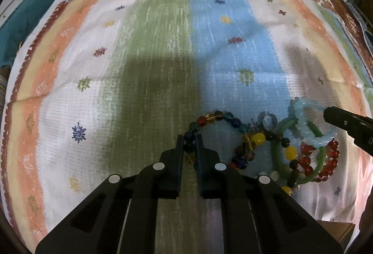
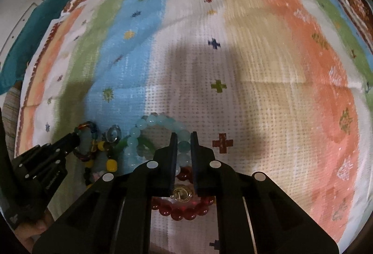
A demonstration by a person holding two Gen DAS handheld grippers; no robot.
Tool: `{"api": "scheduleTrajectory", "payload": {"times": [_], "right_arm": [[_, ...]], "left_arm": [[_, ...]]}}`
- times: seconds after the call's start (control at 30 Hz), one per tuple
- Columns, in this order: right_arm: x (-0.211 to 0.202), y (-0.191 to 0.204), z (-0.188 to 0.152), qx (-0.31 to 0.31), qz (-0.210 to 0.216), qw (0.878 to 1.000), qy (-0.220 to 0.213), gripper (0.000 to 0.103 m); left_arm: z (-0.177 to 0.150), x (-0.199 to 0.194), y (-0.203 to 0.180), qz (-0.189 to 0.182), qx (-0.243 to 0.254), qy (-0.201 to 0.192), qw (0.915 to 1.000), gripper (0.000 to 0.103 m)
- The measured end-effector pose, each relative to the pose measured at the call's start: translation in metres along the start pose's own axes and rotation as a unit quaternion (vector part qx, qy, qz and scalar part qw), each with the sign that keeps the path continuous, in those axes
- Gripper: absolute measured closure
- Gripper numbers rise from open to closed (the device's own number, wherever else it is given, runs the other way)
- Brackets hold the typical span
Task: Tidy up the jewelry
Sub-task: 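Close right tool on the pale aqua bracelet while left tool grasps the multicolour beaded bracelet, then lift both held bracelets and carry them over the silver tin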
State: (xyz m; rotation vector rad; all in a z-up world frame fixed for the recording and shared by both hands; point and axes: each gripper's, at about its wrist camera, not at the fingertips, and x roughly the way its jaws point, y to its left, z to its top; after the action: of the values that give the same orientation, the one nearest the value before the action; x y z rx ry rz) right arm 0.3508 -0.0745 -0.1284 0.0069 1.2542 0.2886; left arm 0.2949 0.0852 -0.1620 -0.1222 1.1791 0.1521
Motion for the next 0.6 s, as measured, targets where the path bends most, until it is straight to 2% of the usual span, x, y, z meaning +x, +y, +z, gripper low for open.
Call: {"api": "scheduleTrajectory", "payload": {"times": [0.4,0.6], "right_arm": [[-0.038,0.006,-0.012,-0.041,-0.021,0.998,-0.038,0.091],[-0.053,0.008,-0.017,-0.052,-0.034,0.997,-0.052,0.091]], "left_arm": [[0.003,-0.051,-0.018,-0.029,0.011,-0.039,0.9988,0.094],[0.003,-0.067,-0.025,-0.030,0.016,-0.052,0.9981,0.094]]}}
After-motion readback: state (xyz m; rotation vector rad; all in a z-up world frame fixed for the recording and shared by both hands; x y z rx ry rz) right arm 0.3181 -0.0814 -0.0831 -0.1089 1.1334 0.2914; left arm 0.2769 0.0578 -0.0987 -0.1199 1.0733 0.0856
